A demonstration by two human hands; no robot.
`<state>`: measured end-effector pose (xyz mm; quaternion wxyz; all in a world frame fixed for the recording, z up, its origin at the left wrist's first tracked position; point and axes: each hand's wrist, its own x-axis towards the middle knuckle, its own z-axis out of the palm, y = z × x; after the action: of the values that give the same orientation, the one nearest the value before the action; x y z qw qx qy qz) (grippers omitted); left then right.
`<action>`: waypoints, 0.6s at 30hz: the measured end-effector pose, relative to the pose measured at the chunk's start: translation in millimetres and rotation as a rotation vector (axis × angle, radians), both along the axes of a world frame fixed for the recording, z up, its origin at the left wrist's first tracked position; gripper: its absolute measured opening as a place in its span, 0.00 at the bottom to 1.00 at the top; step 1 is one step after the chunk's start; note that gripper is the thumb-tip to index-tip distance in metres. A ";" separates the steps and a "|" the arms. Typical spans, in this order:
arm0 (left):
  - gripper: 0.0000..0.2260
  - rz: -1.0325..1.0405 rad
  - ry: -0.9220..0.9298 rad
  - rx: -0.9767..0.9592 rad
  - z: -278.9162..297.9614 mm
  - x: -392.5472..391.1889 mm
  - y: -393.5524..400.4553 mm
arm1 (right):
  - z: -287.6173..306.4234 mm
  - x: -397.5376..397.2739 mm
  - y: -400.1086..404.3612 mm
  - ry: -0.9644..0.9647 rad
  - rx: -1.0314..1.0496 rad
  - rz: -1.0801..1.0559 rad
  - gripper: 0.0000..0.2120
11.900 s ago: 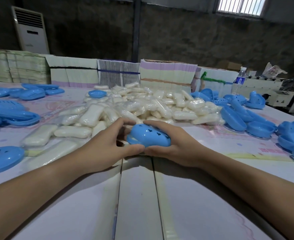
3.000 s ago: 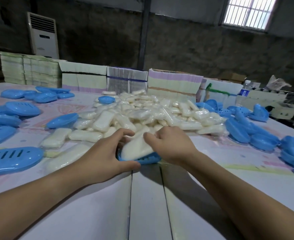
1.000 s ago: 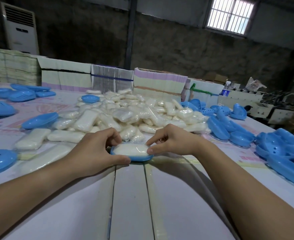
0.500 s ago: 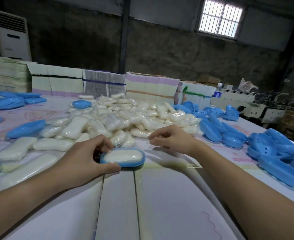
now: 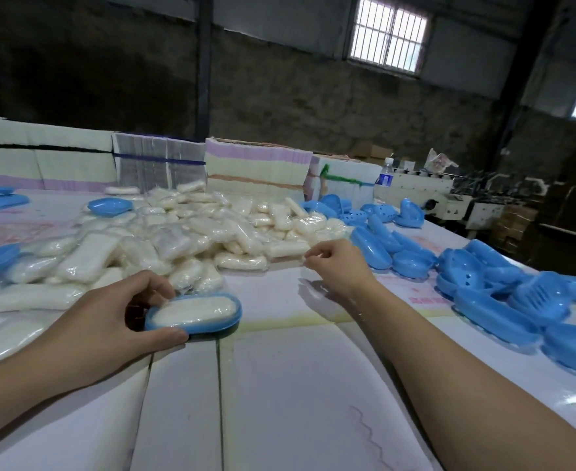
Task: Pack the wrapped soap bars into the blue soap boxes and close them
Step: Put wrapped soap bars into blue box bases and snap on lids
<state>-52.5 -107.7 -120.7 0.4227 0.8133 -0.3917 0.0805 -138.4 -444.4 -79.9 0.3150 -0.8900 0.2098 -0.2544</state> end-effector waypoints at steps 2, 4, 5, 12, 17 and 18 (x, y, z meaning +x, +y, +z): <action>0.32 -0.004 -0.001 -0.013 -0.6 2.6 1.1 | 0.7 -0.1 -10.5 0.019 -0.021 -0.093 0.08; 0.33 -0.018 0.020 -0.026 -1.2 5.2 1.9 | 2.9 -4.8 -22.6 0.032 -0.079 -0.201 0.08; 0.34 -0.023 0.027 -0.035 -1.9 6.4 2.6 | 3.9 -8.3 -28.6 0.032 -0.093 -0.246 0.07; 0.41 -0.028 0.020 -0.013 -7.0 12.4 3.4 | 0.5 -30.5 -68.3 0.053 -0.271 -0.429 0.06; 0.41 -0.011 0.034 0.037 -17.9 27.8 7.9 | -6.9 -41.7 -93.6 0.390 -0.514 -0.582 0.18; 0.41 -0.009 0.032 0.049 -20.7 32.2 9.2 | -10.4 -44.2 -98.1 0.431 -0.495 -0.608 0.16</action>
<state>-20.3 -98.5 -141.5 0.4094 0.8227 -0.3905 0.0559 -182.6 -542.5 -90.3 -0.0477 -0.8691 0.4556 -0.1866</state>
